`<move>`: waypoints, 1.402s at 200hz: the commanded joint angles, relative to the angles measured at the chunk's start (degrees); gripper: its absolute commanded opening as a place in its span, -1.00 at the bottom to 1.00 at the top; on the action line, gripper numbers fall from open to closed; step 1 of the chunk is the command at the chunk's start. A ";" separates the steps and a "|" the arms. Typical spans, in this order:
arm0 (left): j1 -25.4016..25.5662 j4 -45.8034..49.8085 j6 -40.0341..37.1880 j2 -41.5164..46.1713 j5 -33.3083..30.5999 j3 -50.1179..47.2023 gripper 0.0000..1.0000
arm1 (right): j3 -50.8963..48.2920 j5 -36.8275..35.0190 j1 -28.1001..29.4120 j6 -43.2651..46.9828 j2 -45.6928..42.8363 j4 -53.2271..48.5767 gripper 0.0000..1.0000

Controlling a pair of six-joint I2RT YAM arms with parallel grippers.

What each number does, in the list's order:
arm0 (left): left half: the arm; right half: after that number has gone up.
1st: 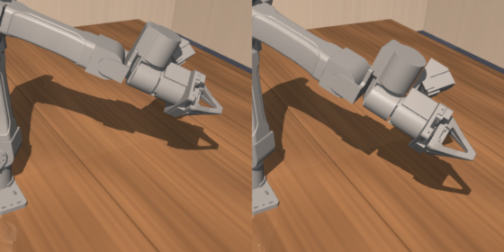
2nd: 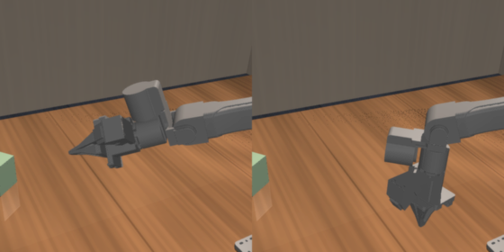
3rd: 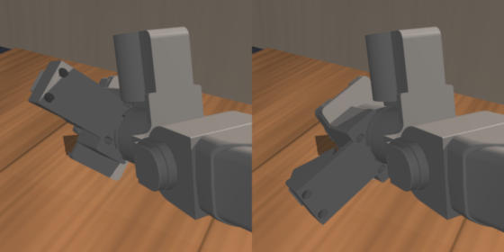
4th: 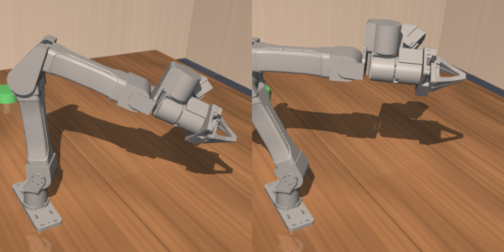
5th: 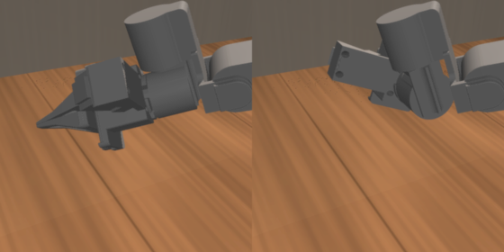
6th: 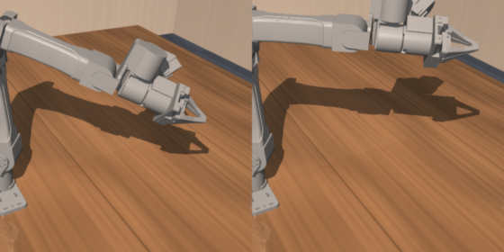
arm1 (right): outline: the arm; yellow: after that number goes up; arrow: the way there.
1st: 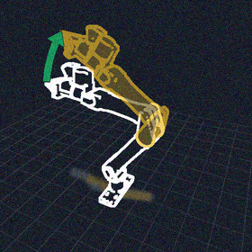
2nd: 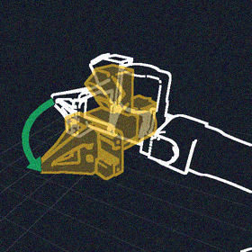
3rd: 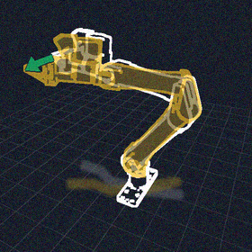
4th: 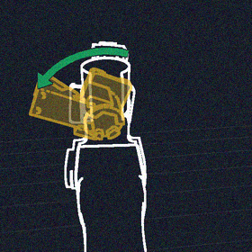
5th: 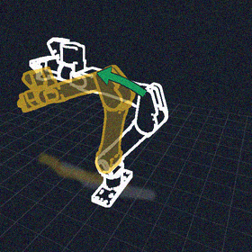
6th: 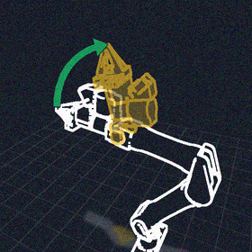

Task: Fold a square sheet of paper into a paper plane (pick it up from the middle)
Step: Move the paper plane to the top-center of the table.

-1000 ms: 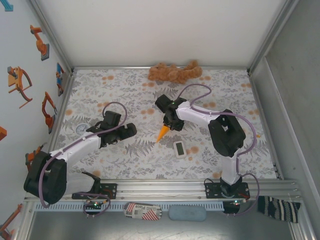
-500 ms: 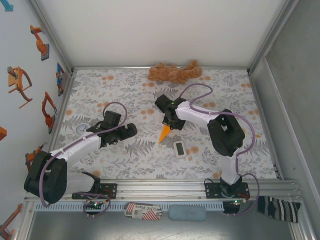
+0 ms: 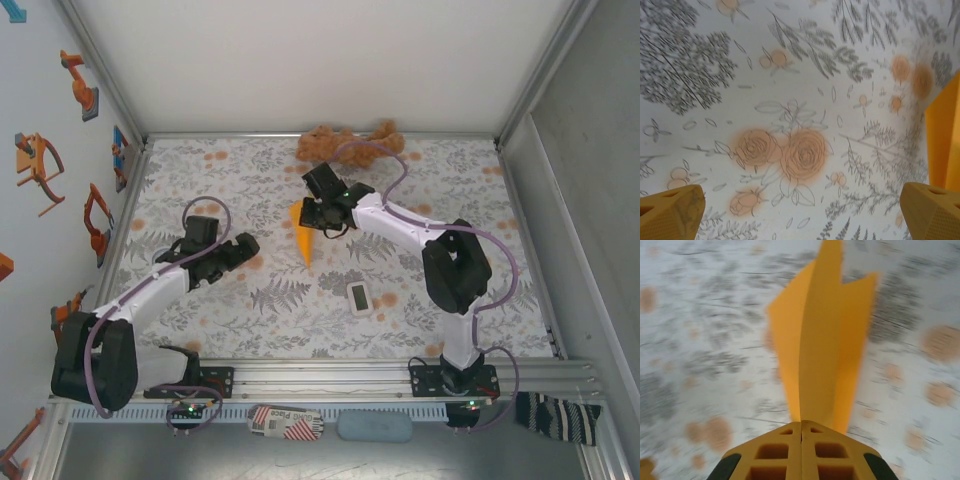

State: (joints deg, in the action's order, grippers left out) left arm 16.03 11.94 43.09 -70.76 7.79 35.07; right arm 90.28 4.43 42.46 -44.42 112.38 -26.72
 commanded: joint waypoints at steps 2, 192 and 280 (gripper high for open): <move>-2.80 -1.71 2.78 0.99 1.74 -1.54 0.99 | 0.10 12.55 -1.11 7.25 0.86 10.14 -1.00; 3.86 -19.23 7.96 -14.85 14.10 4.21 0.53 | -19.97 26.50 -12.57 -0.31 5.75 34.76 -1.00; 9.27 -10.42 5.28 -27.84 9.53 18.01 0.16 | -21.48 27.04 -13.19 -0.49 6.10 35.97 -1.00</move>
State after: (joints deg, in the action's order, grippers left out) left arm 23.97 -7.05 51.83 -96.62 21.41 47.92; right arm 69.56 30.74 29.74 -44.58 118.63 8.05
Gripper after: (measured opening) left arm 0.602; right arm 0.049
